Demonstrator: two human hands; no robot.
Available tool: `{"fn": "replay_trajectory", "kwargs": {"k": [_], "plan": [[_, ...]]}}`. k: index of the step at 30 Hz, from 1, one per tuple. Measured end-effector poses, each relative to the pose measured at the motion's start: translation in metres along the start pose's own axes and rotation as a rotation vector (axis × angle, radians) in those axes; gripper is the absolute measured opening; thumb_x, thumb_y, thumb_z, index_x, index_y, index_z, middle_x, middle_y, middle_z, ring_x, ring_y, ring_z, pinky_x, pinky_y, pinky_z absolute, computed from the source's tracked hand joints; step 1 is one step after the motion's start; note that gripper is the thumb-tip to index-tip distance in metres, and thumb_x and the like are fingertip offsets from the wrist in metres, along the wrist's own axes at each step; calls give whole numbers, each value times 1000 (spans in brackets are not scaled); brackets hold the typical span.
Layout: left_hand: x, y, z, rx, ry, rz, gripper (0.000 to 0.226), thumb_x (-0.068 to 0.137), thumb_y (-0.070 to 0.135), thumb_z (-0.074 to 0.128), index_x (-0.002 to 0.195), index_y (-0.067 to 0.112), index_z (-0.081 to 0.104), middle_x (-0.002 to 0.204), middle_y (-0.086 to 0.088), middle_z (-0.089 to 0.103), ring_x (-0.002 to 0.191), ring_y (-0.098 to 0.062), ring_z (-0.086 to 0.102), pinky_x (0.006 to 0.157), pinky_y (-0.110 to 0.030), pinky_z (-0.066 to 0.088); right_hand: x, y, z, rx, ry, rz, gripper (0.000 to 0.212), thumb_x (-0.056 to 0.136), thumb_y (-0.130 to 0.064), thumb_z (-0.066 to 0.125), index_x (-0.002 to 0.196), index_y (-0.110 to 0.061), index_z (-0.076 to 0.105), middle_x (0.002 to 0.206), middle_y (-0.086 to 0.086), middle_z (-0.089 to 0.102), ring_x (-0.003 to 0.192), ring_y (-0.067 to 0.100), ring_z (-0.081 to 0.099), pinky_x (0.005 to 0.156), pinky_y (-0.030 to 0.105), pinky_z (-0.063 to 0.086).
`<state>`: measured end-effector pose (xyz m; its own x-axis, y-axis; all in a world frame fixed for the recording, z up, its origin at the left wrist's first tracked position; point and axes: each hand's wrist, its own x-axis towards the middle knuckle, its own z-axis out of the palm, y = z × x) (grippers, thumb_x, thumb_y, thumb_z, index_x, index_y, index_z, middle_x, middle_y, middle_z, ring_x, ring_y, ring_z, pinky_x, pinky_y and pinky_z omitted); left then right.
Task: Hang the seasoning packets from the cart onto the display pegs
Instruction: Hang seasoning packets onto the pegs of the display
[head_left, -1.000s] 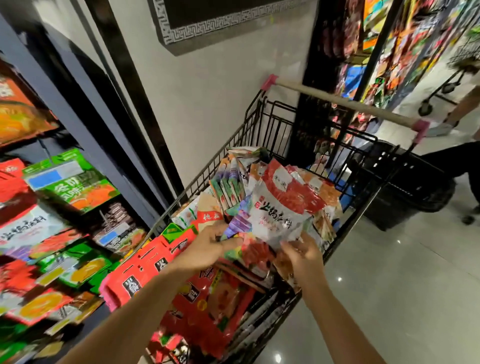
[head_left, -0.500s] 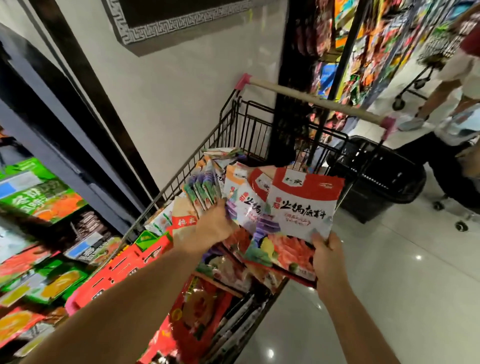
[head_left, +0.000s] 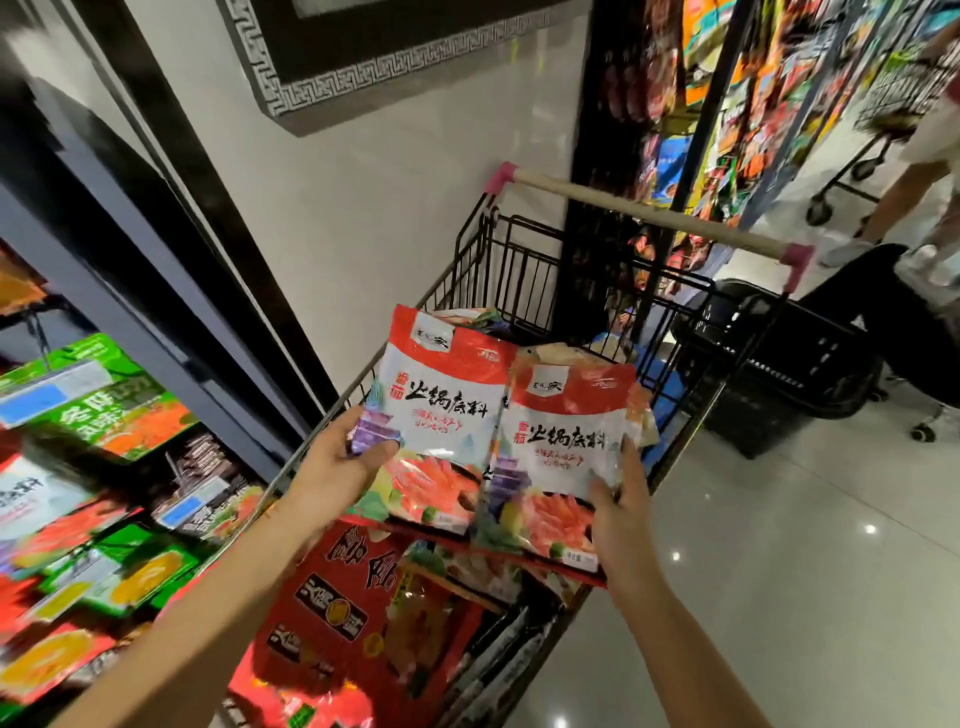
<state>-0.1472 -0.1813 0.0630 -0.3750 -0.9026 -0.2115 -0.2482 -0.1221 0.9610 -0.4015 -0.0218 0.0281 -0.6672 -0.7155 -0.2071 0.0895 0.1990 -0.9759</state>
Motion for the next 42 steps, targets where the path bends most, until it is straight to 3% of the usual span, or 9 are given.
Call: {"fn": "replay_trajectory", "kwargs": {"k": [5, 8, 13, 19, 23, 27, 33, 37, 42], "plan": [[-8, -24, 41, 27, -77, -114, 26, 94, 8, 72, 108, 29, 65, 93, 27, 69, 92, 8, 63, 92, -14, 44, -10, -4, 18, 40, -101, 5, 60, 108, -14, 51, 156, -47, 34, 137, -34, 49, 129, 13, 56, 113, 51, 45], [-12, -45, 67, -23, -7, -223, 32, 89, 13, 78, 118, 20, 67, 105, 3, 73, 112, -29, 67, 106, -42, 49, -18, -1, 18, 52, -91, 31, 57, 109, -16, 47, 151, -53, 34, 141, -16, 57, 91, 21, 65, 85, 39, 57], [-20, -42, 98, 39, -156, -236, 51, 96, 18, 70, 138, 38, 50, 122, 11, 68, 111, -12, 66, 103, -38, 52, -28, 3, 16, 91, -164, 92, 71, 91, -68, 59, 154, -44, 37, 148, -9, 57, 133, 16, 58, 110, 50, 49], [-19, -29, 131, 107, -177, -76, 61, 99, 20, 67, 148, 39, 36, 111, 6, 71, 92, 4, 68, 83, -19, 57, -14, 3, -9, -43, -91, 9, 80, 90, 3, 69, 154, -33, 36, 129, -4, 66, 82, -6, 71, 60, 20, 59], [-4, -27, 122, 275, -131, 0, 35, 96, 59, 58, 125, 40, 59, 120, 14, 70, 112, -7, 67, 94, -30, 55, -2, -10, -42, 26, 40, 44, 65, 92, 4, 66, 145, -27, 46, 112, -1, 71, 77, 9, 77, 55, 23, 59], [17, -56, 91, 499, 60, -159, 35, 93, 37, 65, 126, 31, 56, 100, -1, 72, 73, -15, 74, 68, -41, 64, 4, -13, -69, 26, 148, 71, 59, 93, 6, 66, 143, -21, 49, 110, -1, 71, 70, 4, 75, 49, 18, 55], [25, -88, 87, 823, -23, -168, 42, 85, 36, 69, 126, 30, 60, 108, -4, 65, 92, -25, 65, 73, -38, 58, -1, 3, -71, -25, 159, 118, 62, 93, 0, 69, 142, -31, 48, 118, 0, 72, 86, 18, 78, 59, 30, 62], [15, -77, 81, 744, 10, -148, 12, 90, 19, 63, 80, 24, 59, 89, 1, 63, 90, -23, 63, 72, -30, 50, -7, 4, -64, -46, 121, 110, 63, 94, 1, 67, 144, -31, 46, 117, -4, 71, 85, 15, 77, 56, 23, 59], [-1, -44, 52, 374, 162, -91, 4, 102, 14, 58, 105, 11, 59, 77, -2, 66, 63, -14, 59, 50, -18, 42, -8, 1, -52, -50, 51, 96, 62, 94, 4, 64, 142, -32, 46, 107, -12, 68, 80, 11, 76, 53, 19, 57]]}}
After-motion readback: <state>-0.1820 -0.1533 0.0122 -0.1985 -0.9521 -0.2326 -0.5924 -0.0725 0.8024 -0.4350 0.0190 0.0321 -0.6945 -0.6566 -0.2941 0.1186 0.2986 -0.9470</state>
